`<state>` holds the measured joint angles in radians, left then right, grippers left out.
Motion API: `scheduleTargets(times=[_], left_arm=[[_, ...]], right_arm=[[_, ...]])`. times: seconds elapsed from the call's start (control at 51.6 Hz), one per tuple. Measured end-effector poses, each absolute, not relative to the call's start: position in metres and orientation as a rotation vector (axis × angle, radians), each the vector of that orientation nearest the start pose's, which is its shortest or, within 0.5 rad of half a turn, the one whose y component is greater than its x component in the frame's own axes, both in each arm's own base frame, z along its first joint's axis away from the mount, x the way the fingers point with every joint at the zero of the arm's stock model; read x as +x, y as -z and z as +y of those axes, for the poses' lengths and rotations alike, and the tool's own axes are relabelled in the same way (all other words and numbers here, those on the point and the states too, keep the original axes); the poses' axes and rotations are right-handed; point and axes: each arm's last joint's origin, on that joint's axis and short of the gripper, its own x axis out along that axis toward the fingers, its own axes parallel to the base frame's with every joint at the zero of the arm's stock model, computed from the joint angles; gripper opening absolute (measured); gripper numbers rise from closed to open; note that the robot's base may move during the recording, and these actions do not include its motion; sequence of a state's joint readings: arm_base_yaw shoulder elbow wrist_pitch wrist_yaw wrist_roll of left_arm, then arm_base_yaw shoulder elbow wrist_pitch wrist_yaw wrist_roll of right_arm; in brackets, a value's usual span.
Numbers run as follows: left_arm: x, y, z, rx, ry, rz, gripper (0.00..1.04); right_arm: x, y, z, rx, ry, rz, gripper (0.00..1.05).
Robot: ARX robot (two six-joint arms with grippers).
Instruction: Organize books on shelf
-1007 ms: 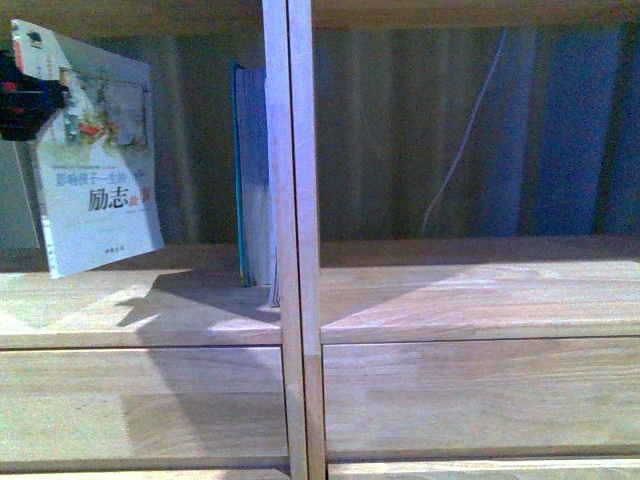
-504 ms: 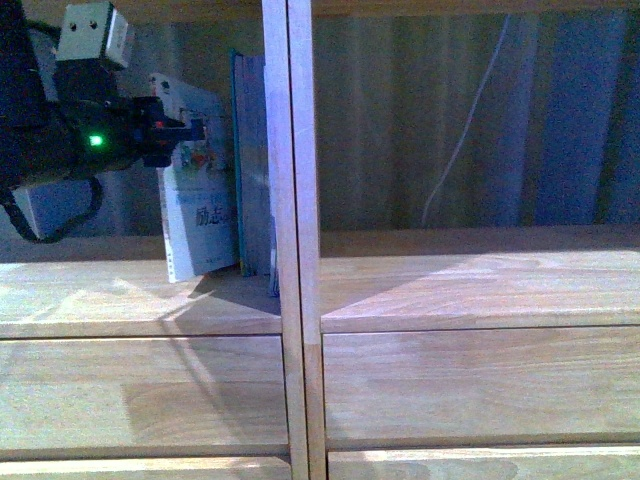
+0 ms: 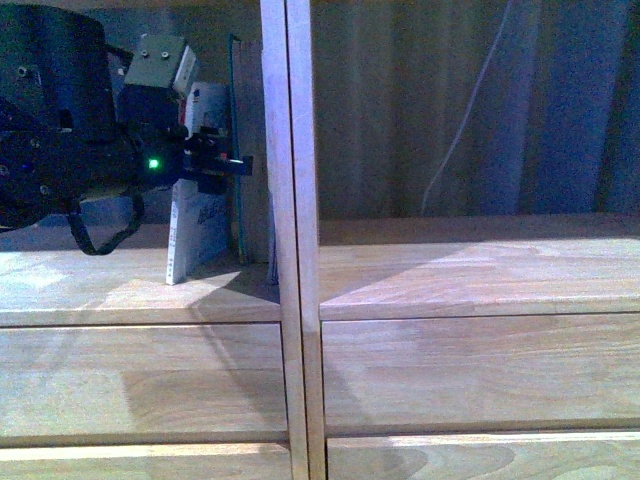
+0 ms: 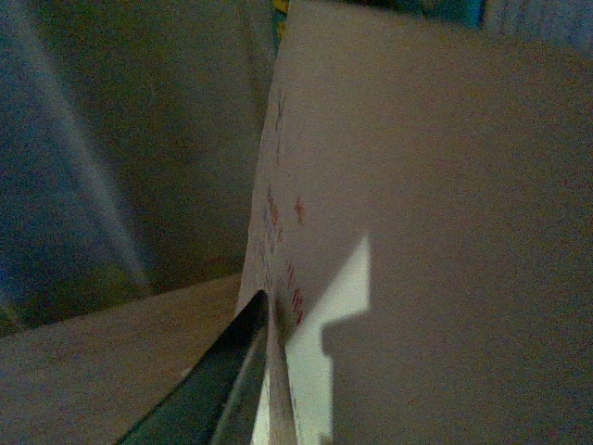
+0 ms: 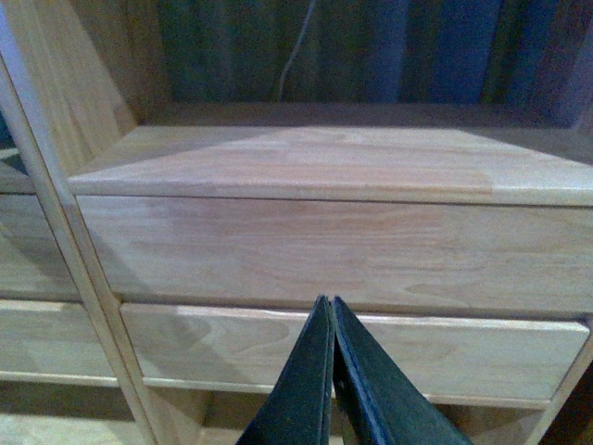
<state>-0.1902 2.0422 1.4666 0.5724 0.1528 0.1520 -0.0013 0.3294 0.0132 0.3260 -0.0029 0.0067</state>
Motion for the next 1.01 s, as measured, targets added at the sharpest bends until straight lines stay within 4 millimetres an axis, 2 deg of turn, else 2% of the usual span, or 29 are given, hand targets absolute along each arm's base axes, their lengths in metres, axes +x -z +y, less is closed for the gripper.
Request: scheduleTargets(times=[0.174, 0.291, 0.329, 0.407, 0.678, 0.794, 0.872, 1.007], left_arm=[[0.460, -0.244, -0.098, 0.167, 0.345, 0.009, 0.70], [0.453, -0.236, -0.103, 0.172, 0.365, 0.031, 0.88], [0.450, -0.235, -0.105, 0.173, 0.371, 0.034, 0.97], [0.444, -0.240, -0.105, 0.171, 0.376, 0.028, 0.97], [0.419, -0.279, -0.086, 0.121, 0.328, -0.039, 0.97], [0.392, -0.296, -0.073, 0.070, 0.294, -0.069, 0.97], [0.363, -0.309, -0.060, 0.049, 0.244, -0.098, 0.97], [0.319, -0.320, -0.047, 0.031, 0.188, -0.128, 0.97]], right_arm=[[0.115, -0.171, 0.000, 0.007, -0.001, -0.014, 0.03], [0.113, -0.171, 0.000, 0.006, -0.001, -0.012, 0.03], [0.112, -0.171, 0.000, 0.007, -0.001, -0.014, 0.03], [0.111, -0.171, 0.000, 0.007, -0.001, -0.014, 0.03], [0.099, -0.167, 0.000, 0.006, 0.002, 0.007, 0.03], [0.097, -0.168, 0.000, 0.006, -0.001, -0.009, 0.03], [0.097, -0.168, 0.000, 0.006, 0.001, -0.009, 0.03], [0.097, -0.168, 0.000, 0.006, 0.001, -0.009, 0.03]])
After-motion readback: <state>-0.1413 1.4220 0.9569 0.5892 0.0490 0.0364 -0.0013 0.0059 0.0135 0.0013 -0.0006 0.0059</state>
